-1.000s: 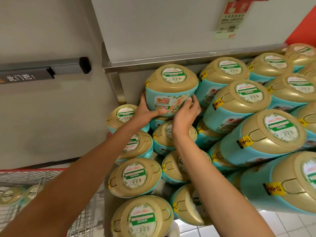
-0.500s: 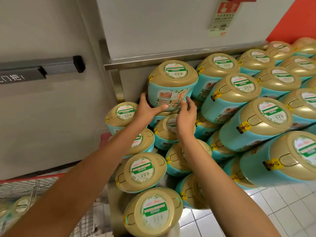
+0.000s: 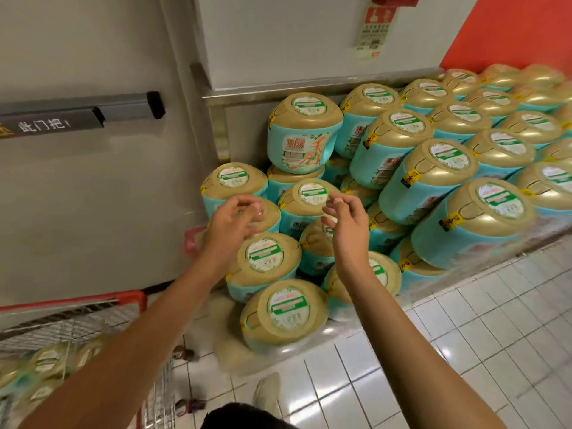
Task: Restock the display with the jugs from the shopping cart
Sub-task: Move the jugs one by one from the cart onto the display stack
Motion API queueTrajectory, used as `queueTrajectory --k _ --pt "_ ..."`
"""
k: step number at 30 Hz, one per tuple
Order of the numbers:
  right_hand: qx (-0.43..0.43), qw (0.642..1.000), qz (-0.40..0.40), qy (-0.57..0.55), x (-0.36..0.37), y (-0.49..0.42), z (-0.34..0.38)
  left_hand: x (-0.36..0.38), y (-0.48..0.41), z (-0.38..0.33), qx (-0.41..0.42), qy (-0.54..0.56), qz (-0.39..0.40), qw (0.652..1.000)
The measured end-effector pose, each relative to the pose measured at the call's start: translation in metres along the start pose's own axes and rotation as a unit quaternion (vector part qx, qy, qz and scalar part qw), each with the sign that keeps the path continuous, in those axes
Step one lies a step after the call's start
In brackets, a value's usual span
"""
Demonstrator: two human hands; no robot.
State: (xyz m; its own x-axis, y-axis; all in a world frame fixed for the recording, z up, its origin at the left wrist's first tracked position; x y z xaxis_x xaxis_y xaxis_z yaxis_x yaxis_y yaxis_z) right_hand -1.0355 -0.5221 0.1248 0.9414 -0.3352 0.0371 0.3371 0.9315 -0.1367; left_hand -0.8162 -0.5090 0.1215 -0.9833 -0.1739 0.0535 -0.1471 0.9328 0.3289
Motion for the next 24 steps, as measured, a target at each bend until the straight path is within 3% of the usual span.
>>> queueTrajectory --k 5,12,24 --pt "-0.008 0.999 0.042 -0.026 -0.012 0.087 0.017 -0.043 0.089 0.031 0.0 0.04 0.003 0.999" --pt "-0.032 0.992 0.119 -0.031 0.016 0.222 0.031 -0.141 0.207 0.085 -0.002 0.063 -0.058 0.996" --pt "0.029 0.931 0.362 -0.026 0.222 0.421 -0.003 -0.396 0.332 0.162 -0.024 0.111 -0.226 0.967"
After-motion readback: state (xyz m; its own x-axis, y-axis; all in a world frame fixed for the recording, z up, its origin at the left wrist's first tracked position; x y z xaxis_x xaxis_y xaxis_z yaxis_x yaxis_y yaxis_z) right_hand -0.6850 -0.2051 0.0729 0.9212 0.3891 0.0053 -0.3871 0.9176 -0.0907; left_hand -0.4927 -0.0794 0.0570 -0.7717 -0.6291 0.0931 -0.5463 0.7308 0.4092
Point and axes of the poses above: each hand's wrist, its own y-axis away from the middle knuckle, its own x-axis out of the palm, z = x × y, the point moved 3 cm from there along -y, towards the middle knuckle, and after that the axes turned 12 degrees about -x, right-handed, at the moved point
